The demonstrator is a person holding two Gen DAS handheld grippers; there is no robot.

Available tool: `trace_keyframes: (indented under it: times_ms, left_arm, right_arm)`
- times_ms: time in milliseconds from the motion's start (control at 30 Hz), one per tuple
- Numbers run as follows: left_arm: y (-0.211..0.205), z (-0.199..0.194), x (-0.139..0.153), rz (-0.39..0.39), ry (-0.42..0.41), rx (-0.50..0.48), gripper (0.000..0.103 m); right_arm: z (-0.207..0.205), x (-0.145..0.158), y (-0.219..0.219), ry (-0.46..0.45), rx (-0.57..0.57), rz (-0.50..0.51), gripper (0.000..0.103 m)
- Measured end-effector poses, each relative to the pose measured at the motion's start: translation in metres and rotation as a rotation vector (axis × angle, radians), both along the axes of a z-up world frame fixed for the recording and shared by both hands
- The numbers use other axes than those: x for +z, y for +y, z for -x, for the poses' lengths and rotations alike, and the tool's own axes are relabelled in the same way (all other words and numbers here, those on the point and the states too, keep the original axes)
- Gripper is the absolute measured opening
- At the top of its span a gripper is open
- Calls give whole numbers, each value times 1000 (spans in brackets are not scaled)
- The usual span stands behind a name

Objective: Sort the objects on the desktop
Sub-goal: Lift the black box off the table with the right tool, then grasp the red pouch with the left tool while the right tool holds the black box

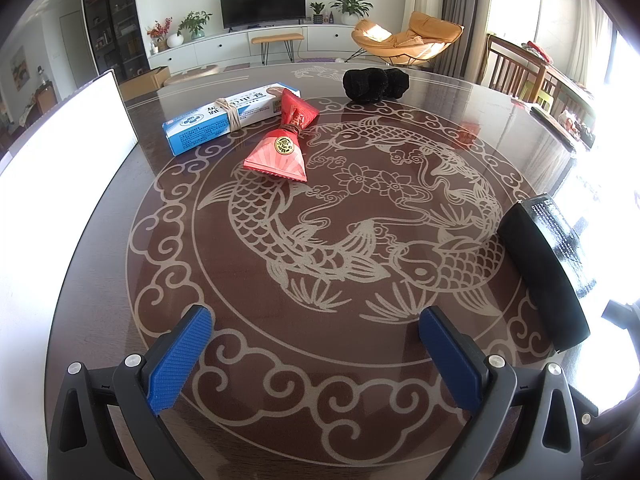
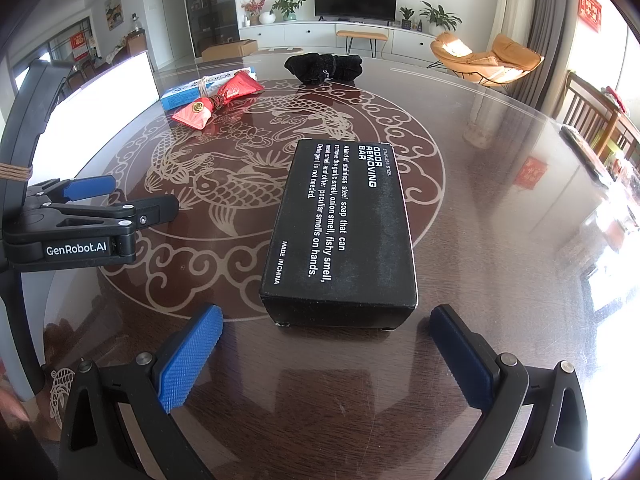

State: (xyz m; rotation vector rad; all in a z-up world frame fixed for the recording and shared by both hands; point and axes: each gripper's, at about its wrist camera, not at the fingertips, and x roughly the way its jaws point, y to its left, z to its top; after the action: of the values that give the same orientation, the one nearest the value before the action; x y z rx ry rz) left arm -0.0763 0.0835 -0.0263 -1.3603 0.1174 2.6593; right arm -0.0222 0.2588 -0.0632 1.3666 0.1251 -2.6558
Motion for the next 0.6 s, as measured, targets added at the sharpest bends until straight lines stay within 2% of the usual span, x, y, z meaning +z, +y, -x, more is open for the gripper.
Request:
trace_keyframes:
  times_ms: [133, 233, 400, 500, 567, 600]
  left_arm:
    - [0, 1, 0, 3, -6, -2, 103]
    - [-3, 15, 6, 13, -69, -38, 103]
    - [-4, 72, 31, 57, -68, -124, 103]
    - [5, 115, 29, 98, -88, -144, 103]
    - [11, 139, 21, 91, -125, -150, 103]
    - [13, 148, 16, 87, -146, -150, 86]
  right_arm:
    - [0, 0, 0, 0, 0, 0, 103]
    - [0, 0, 0, 0, 0, 0, 103]
    - [0, 0, 0, 0, 0, 0, 103]
    - [0, 0, 0, 0, 0, 0, 103]
    - [0, 0, 0, 0, 0, 0, 103]
    - [0, 0, 0, 0, 0, 0, 103]
